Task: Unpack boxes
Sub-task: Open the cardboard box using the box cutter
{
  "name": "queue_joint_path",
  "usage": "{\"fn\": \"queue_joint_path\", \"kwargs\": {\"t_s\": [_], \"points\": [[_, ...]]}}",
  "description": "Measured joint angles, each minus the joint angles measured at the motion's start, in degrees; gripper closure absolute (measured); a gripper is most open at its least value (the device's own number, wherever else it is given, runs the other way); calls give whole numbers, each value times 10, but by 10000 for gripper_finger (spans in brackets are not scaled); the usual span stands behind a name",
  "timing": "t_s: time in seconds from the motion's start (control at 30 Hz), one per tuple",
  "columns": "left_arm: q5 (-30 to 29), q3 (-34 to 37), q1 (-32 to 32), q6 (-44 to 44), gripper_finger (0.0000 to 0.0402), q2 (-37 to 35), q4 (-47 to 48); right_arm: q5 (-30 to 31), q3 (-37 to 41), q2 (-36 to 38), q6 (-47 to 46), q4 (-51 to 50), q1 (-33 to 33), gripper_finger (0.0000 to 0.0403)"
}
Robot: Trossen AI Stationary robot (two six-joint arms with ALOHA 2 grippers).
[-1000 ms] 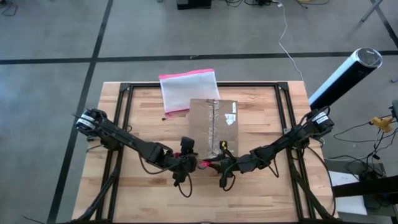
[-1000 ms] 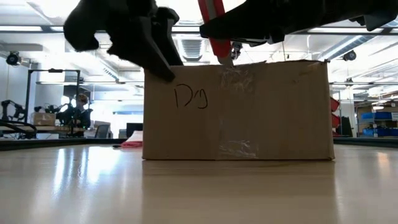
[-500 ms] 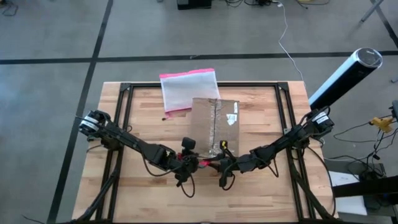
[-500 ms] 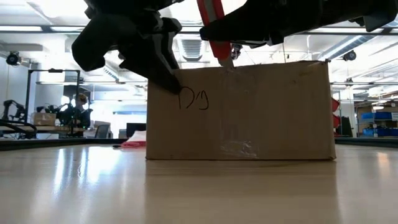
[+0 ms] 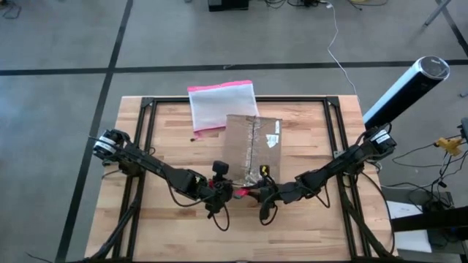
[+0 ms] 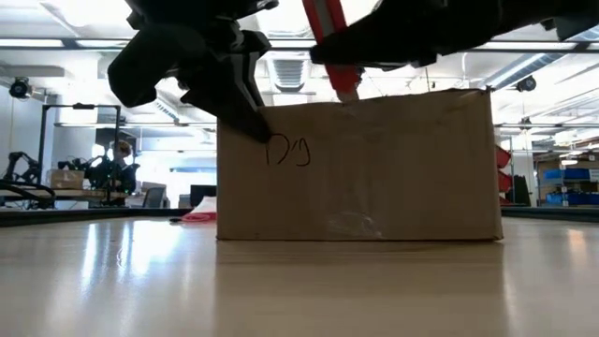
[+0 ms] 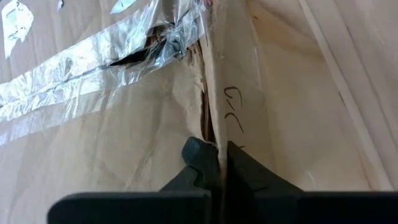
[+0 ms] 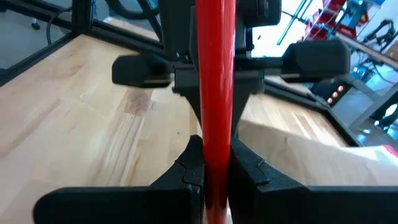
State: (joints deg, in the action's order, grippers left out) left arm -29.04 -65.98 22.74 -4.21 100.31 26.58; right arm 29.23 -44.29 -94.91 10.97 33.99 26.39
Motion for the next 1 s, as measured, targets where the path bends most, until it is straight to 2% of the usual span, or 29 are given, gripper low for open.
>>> {"fn": "queue_joint_path", "kwargs": {"t_s": [0.13,0.37,0.5,0.7,1.0], "points": [[0,0,0,3,401,0,0,24,0,16,-11,-36,13,386],[2,0,0,4,401,0,0,30,1,35,-39,-57,30,386],[1,1,0,4,401,0,-2,49,1,35,-39,-45,31,386],[-2,1,-2,5,401,0,-6,64,1,33,-8,43,26,386],[-2,1,-1,4,401,0,-9,36,1,29,-21,43,-1,386]]}}
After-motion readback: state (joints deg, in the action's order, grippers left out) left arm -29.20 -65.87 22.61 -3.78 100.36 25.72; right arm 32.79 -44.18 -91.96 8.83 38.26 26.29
